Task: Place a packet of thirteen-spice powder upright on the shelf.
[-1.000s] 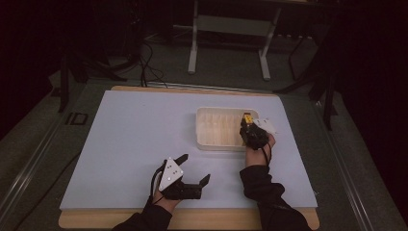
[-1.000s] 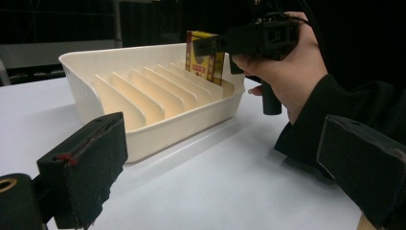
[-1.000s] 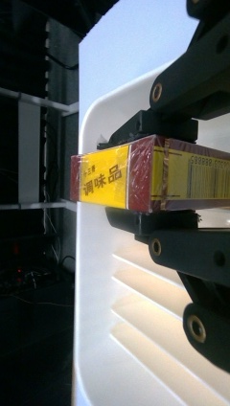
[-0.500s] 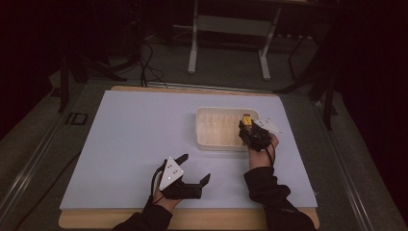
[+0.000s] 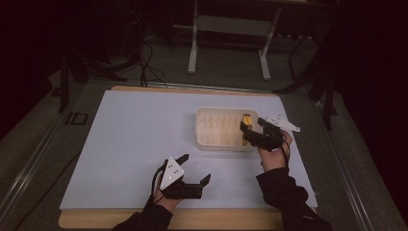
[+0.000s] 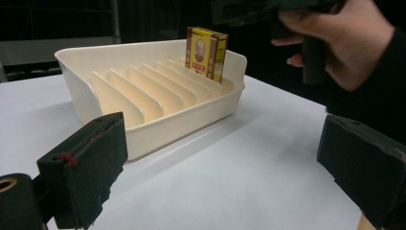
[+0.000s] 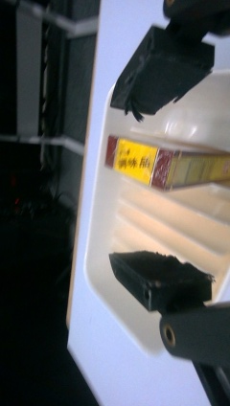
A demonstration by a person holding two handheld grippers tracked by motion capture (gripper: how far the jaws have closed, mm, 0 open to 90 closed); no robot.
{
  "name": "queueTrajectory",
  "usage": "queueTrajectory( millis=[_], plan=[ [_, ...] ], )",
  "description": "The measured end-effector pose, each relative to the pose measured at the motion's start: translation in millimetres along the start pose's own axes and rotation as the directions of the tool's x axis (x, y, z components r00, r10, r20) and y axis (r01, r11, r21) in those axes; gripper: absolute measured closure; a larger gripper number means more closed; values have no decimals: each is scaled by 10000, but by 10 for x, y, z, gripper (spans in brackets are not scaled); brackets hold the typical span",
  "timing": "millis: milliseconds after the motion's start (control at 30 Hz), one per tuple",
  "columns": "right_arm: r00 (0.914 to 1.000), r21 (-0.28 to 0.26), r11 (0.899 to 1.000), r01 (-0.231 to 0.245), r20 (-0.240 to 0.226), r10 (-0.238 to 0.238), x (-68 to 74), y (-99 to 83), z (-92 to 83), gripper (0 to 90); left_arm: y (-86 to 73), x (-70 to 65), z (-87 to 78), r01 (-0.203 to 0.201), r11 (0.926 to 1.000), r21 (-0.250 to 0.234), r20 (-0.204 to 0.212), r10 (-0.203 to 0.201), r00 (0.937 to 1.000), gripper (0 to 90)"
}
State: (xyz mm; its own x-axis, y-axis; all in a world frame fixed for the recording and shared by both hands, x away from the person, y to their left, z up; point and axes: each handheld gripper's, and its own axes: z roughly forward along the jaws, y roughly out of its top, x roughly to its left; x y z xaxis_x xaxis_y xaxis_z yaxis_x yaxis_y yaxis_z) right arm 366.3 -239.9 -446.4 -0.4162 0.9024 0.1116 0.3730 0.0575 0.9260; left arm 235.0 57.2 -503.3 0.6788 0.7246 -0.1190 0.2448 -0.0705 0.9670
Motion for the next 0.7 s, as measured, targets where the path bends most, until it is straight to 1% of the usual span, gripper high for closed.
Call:
queueTrajectory(
  millis=[33,100,133,167,200,267,333,367,400,500,533,567,600,633,667,700],
  plan=[
    [9997,-100,9999,-13,-228,11,2,8,-34,173,0,0,2,-11,10000,16,21,11,10000,44],
    [9988,-193,9998,32,-479,-41,4,13,-92,152,1,-2,3,-21,10000,13,31,21,10000,44],
    [9978,-249,9997,-60,-659,44,0,9,-118,137,3,-2,5,-19,10000,16,39,19,10000,44],
    [9965,-297,9995,-144,-822,119,1,2,-146,137,5,-2,6,-21,10000,2,39,21,10000,44],
    [9955,-314,9994,-118,-941,88,7,-6,-171,137,4,-2,4,-30,10000,-3,28,30,10000,44],
    [9939,-345,9991,242,-1064,-277,31,-25,-232,136,3,0,1,-31,10000,4,11,31,10000,44],
    [9917,-415,9986,326,-1227,-374,47,-37,-290,138,6,6,-8,-21,10000,-7,-9,21,10000,44],
    [9917,-415,9986,326,-1227,-374,47,-37,-290,138,6,6,-8,-21,10000,-7,-9,21,10000,44],
    [9880,-434,9981,445,-1457,-504,66,-52,-360,138,9,5,-11,-29,10000,-22,-23,29,10000,44],
    [9835,-457,9960,773,-1605,-836,101,-87,-465,139,10,6,-10,-28,10000,-29,-12,28,10000,43],
    [9835,-457,9960,773,-1605,-836,101,-87,-465,139,10,6,-10,-28,10000,-29,-12,28,10000,44],
    [9821,-479,9950,877,-1631,-944,111,-103,-500,139,10,6,-10,-28,10000,-29,-12,28,10000,44],
    [9782,-421,9946,945,-1818,-1006,127,-144,-556,139,9,5,-9,-21,10000,-27,1,21,10000,44],
    [9761,-368,9942,1013,-1895,-1065,134,-160,-570,139,9,2,-9,-9,10000,-27,9,9,10000,43],
    [9761,-368,9942,1013,-1895,-1065,134,-160,-570,139,9,2,-9,-9,10000,-27,9,9,10000,44],
    [9742,-315,9934,1106,-1943,-1146,147,-191,-595,139,10,1,-10,-18,10000,-25,11,19,10000,44]
  ],
)
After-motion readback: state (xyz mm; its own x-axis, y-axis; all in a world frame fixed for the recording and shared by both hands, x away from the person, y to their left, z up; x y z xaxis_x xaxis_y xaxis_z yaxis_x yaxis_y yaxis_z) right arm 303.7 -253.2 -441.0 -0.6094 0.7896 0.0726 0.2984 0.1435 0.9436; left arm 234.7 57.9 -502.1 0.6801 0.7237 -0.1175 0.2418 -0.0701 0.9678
